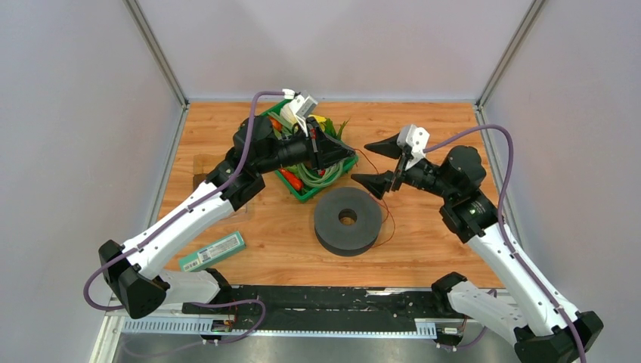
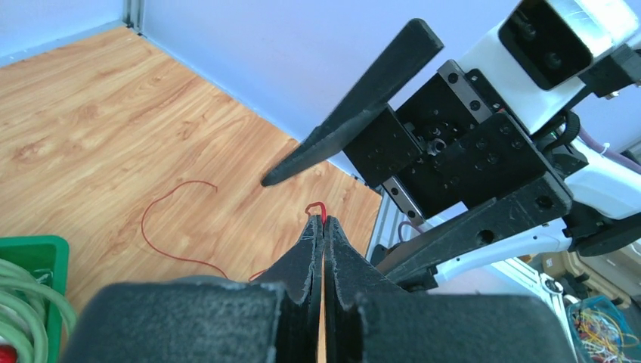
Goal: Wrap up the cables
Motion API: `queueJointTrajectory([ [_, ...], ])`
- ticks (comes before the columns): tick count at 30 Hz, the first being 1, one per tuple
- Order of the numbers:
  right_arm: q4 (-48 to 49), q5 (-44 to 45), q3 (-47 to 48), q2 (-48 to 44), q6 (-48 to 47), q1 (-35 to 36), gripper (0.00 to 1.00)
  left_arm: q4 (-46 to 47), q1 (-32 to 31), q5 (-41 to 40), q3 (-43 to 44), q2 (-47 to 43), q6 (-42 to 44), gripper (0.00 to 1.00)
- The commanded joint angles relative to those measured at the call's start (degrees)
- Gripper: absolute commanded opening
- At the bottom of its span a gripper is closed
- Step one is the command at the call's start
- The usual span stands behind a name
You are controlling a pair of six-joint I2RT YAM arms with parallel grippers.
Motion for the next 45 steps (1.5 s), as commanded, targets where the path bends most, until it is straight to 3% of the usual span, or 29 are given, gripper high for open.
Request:
queueJointTrajectory([
  [1, 7.51, 2.16, 0.24, 0.08, -1.51, 2.48, 0.75, 3.73, 0.00, -2.12, -0.51, -1.32, -2.12, 0.00],
  [4, 7.25, 2.42, 0.24, 0.44, -2.14, 3.71, 0.55, 3.73, 0.00, -3.18, -0.50, -1.06, -2.21, 0.00],
  [6, 6.64, 2.60, 0.24, 0.79, -2.22, 3.80, 0.48, 4.08, 0.09, -3.62, -0.59, -1.15, -2.56, 0.00],
  [13, 5.32, 4.26, 0.67, 1.49, -2.31, 4.07, 0.41, 5.57, 0.09, -3.27, -1.21, -1.06, -3.53, 0.00],
  [22, 4.44, 6.72, -0.56, 0.26, -3.01, 4.07, 0.21, 7.07, 0.09, -2.83, -1.91, -1.06, -4.50, 0.00],
  [27, 4.08, 7.25, -1.08, 0.26, -3.01, 3.98, 0.18, 9.09, 0.09, -1.78, -2.26, -0.80, -5.55, 0.00],
  [35, 3.91, 7.78, -1.17, 0.17, -2.49, 3.98, 0.00, 9.36, 0.09, -1.34, -3.67, -1.15, -5.20, 0.00],
  [36, 3.47, 8.65, -1.26, 0.09, -2.31, 3.98, 0.00, 8.66, 0.26, -1.34, -3.67, -1.15, -5.03, 0.04],
  [39, 0.42, 9.54, -1.00, -0.62, -3.27, 2.93, 0.00, 3.58, 1.66, -0.46, -2.80, -1.59, -3.45, 0.42],
  [41, -1.53, 9.28, -0.91, -1.49, -4.15, 0.92, 0.00, -3.96, 3.77, 0.33, -2.35, -2.29, -0.65, 0.61],
  [45, -5.31, 4.90, 0.32, -2.11, -4.86, -7.68, 0.00, -14.45, 9.74, 5.07, -8.30, -5.44, 1.48, 0.67],
])
